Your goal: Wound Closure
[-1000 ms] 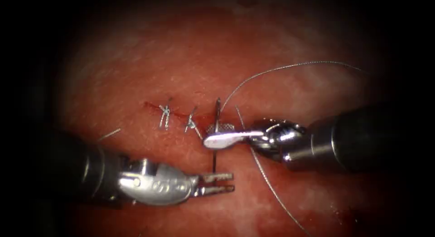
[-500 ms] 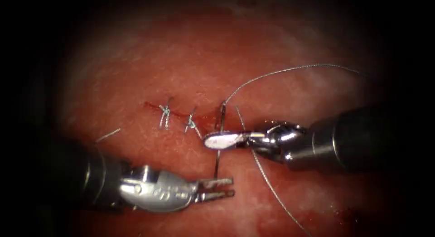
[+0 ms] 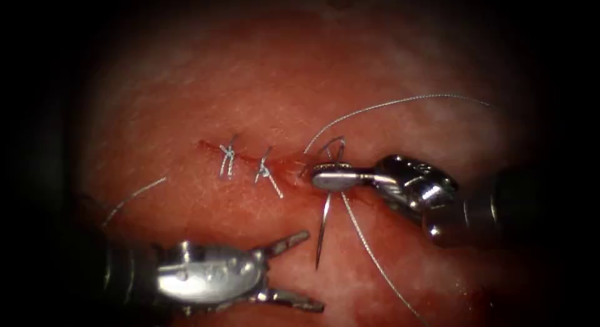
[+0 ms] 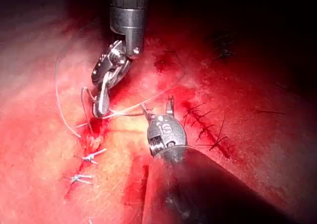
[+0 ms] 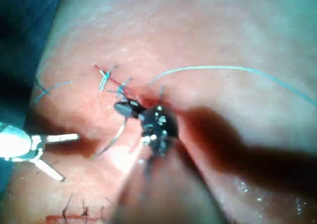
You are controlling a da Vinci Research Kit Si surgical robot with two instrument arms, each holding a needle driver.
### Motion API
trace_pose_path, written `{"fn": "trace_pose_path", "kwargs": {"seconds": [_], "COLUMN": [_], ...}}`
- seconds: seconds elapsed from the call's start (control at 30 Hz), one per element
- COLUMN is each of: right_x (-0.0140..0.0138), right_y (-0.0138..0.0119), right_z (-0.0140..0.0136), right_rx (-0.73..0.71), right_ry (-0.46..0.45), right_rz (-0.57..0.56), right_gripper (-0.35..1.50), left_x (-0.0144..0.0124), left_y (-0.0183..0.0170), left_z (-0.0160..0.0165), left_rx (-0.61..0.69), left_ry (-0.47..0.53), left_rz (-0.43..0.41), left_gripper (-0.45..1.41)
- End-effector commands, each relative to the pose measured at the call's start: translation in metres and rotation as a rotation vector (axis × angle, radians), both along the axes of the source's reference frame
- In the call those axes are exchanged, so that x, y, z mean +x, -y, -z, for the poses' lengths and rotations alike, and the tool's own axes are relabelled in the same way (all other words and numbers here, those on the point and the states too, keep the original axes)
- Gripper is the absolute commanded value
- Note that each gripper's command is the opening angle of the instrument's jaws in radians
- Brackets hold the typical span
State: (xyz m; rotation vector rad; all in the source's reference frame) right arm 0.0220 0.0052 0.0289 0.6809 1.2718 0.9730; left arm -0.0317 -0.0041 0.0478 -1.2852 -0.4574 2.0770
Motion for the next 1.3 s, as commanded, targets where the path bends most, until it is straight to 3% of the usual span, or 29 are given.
{"fn": "trace_pose_path", "kwargs": {"seconds": [0.03, 0.13, 0.17, 0.4, 0.53, 0.83, 1.3], "right_x": [0.0007, 0.0007, 0.0007, 0.0003, -0.0001, 0.0001, 0.0004], "right_y": [0.0012, 0.0011, 0.0011, 0.0007, 0.0004, 0.0004, 0.0005], "right_z": [-0.0005, -0.0005, -0.0005, -0.0007, -0.0008, -0.0008, -0.0008], "right_rx": [-0.002, -0.037, -0.043, -0.134, -0.178, -0.202, -0.243], "right_ry": [-0.004, 0.006, 0.010, 0.059, 0.070, 0.069, 0.077], "right_rz": [-0.002, -0.007, -0.008, -0.026, -0.028, -0.031, -0.025], "right_gripper": [-0.35, -0.35, -0.35, -0.35, -0.35, -0.35, -0.35], "left_x": [0.0001, 0.0014, 0.0015, 0.0007, 0.0005, -0.0006, -0.0019], "left_y": [0.0011, 0.0004, 0.0001, -0.0024, -0.0036, -0.0048, -0.0065], "left_z": [-0.0008, -0.0023, -0.0031, -0.0069, -0.0098, -0.0133, -0.0182], "left_rx": [0.028, 0.041, 0.043, 0.034, -0.085, -0.101, -0.072], "left_ry": [-0.022, -0.054, -0.077, -0.168, -0.225, -0.320, -0.610], "left_rz": [-0.012, -0.061, -0.072, -0.117, -0.273, -0.341, -0.464], "left_gripper": [-0.11, -0.30, -0.45, -0.45, -0.45, -0.45, -0.45]}}
